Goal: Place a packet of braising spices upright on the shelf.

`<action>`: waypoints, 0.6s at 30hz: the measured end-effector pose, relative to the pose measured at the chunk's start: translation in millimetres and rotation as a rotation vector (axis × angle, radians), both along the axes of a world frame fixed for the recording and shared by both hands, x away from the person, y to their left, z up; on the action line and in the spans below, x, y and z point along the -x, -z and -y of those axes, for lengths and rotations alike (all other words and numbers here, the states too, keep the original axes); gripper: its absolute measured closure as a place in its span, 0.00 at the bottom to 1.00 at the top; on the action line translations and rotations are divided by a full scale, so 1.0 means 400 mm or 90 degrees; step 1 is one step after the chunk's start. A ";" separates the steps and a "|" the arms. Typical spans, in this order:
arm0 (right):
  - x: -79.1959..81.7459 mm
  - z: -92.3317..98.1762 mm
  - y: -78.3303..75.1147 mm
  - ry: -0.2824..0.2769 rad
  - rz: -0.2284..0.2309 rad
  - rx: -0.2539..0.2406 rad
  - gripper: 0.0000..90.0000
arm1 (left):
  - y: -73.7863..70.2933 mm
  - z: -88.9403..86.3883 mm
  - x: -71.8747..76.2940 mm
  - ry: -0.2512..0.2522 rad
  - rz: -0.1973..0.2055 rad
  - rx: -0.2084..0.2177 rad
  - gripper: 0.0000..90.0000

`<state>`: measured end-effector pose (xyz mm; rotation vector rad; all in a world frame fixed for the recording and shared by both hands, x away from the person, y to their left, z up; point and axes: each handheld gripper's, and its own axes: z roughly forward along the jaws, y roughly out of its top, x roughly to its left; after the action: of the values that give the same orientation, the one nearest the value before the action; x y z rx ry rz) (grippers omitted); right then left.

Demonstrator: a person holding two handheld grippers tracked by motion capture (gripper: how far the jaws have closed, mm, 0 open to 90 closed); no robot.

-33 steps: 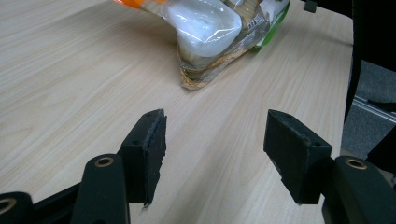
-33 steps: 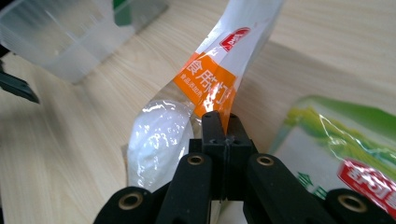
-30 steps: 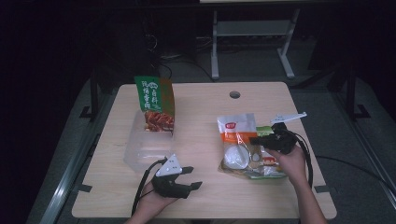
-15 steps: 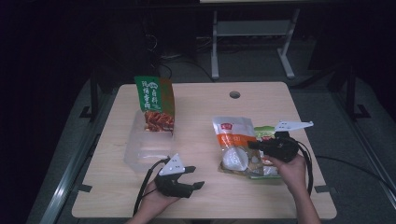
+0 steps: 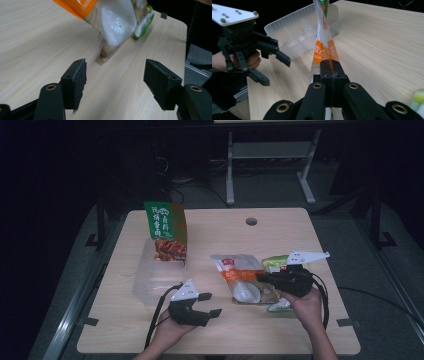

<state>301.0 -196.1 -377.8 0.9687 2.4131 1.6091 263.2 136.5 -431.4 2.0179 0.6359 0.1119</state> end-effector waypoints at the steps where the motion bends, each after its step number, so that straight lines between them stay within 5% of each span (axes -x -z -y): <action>1: 0.000 0.000 0.000 0.000 0.000 0.000 1.00 | 0.000 0.005 -0.007 -0.003 -0.009 0.010 0.38; 8: 0.010 -0.035 -0.014 -0.038 0.013 -0.004 1.00 | 0.025 0.053 -0.060 -0.007 -0.057 0.014 0.43; 12: 0.011 -0.042 -0.014 -0.055 0.018 -0.003 1.00 | 0.033 0.071 -0.083 -0.005 -0.058 0.013 0.46; 18: 0.007 -0.024 -0.002 -0.060 0.010 -0.009 1.00 | 0.054 0.098 -0.126 0.018 -0.097 0.048 0.71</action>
<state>298.3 -186.5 -377.1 0.8521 2.4752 1.6598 313.7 97.2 -453.0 1.9751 0.6964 -0.0831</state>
